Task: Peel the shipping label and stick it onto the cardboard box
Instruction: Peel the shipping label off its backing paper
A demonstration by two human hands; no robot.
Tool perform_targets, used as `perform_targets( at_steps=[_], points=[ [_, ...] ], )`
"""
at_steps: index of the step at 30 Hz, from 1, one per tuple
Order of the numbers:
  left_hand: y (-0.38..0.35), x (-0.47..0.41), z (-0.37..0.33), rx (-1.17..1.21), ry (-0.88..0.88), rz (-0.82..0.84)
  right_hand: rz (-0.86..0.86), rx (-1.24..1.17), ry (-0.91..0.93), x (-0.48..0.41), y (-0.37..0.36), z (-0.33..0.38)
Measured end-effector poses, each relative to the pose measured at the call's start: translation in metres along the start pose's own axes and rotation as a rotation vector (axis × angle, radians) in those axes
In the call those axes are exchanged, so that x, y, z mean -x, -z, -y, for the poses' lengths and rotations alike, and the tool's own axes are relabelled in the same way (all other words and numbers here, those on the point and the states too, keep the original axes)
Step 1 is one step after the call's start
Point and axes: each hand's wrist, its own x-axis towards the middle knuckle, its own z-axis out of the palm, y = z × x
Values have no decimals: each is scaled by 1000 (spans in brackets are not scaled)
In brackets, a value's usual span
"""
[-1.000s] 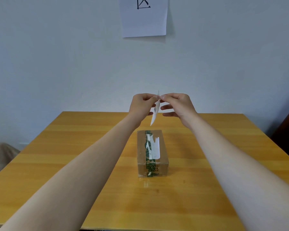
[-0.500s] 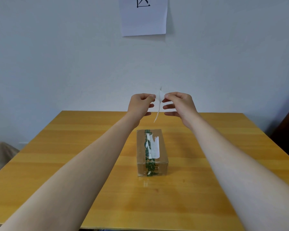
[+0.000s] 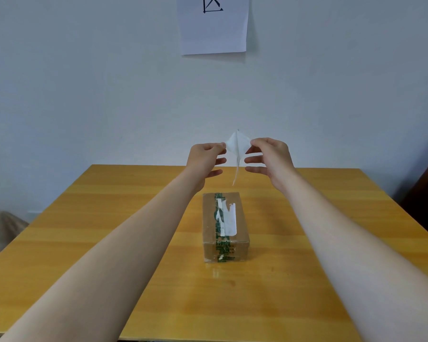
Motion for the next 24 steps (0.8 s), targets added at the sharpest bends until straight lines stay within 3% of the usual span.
perform_targets(
  at_steps=[8,13,24],
  points=[
    [4,1,2,37,38,-2,-39,-34,-27,-2,1,-1],
    [7,2,1,233,138,46,-49,-77,-48,-3,2,-3],
    [12,2,0,263,159,35,-84,-161,-81,-6,7,-3]
  ],
)
